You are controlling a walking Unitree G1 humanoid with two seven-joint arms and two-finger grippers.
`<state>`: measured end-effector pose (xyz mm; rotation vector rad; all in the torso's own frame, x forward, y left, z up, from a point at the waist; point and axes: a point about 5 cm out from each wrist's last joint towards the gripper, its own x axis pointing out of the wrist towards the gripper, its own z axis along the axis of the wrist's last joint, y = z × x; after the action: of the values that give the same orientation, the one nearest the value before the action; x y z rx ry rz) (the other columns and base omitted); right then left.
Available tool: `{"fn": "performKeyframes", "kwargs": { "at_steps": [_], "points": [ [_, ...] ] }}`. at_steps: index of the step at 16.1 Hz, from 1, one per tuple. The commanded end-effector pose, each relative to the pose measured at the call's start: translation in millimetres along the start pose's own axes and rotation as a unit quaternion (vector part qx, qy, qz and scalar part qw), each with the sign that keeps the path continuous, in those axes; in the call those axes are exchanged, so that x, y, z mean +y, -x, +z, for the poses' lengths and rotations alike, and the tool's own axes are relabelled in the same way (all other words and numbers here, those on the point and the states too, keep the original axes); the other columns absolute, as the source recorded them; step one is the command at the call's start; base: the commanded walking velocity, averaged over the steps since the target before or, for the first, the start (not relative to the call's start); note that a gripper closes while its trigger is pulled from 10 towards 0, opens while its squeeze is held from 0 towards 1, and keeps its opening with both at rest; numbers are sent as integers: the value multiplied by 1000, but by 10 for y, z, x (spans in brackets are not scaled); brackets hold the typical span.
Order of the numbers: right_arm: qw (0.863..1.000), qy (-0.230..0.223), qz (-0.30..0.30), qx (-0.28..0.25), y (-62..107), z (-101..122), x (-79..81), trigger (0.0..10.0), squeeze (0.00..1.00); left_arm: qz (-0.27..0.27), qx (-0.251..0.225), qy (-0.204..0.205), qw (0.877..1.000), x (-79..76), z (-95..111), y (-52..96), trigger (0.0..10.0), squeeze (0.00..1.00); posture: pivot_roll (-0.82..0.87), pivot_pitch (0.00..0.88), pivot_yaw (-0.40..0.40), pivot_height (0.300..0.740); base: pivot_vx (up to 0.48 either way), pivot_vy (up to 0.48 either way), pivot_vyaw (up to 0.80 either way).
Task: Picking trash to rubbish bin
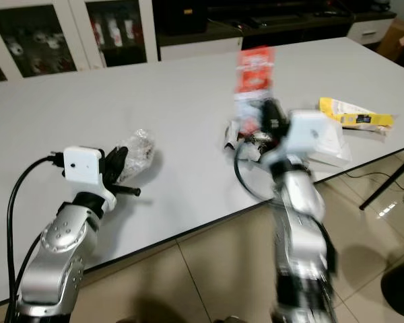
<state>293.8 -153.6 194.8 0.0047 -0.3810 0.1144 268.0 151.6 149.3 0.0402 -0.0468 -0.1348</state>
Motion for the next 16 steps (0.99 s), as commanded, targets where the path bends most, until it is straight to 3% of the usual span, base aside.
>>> {"fn": "performKeyframes", "kwargs": {
  "at_steps": [1,2,3,4,6,9,11,13,16],
  "points": [
    [999,36,6,-13,14,95,24,10000,0,-5,2,10,1000,-13,-4,28,10000,0,4,0,-34,740,0,0,0],
    [998,62,6,-14,92,126,21,10000,0,-4,2,17,1000,-19,-10,57,10000,0,6,0,-37,740,0,0,0],
    [994,109,0,22,188,36,-12,10000,0,-10,-6,12,1000,-39,-2,76,10000,0,14,0,-43,740,0,0,0],
    [991,128,-9,41,288,-30,-48,10000,0,-15,-14,4,1000,-59,23,90,10000,0,26,0,-50,740,0,0,-800],
    [989,138,-17,48,406,-35,-60,10000,0,-25,-12,-1,1000,-95,44,140,10000,0,31,1,-59,740,0,0,-800],
    [988,144,-21,55,441,-62,-38,10000,0,-42,-4,-7,999,-122,11,186,10000,0,34,3,-64,740,0,0,-800],
    [985,163,-13,53,451,-58,-25,10000,0,-33,-5,11,999,-141,19,165,10000,0,26,0,-65,740,0,0,-800],
    [980,189,-12,56,488,-72,-33,10000,0,-30,-10,7,999,-144,25,137,10000,0,11,0,-54,740,0,0,-800],
    [979,190,-1,73,572,-132,-21,10000,0,-30,0,-14,999,-135,-19,120,10000,0,6,0,-53,740,0,0,-800]
  ]
}}
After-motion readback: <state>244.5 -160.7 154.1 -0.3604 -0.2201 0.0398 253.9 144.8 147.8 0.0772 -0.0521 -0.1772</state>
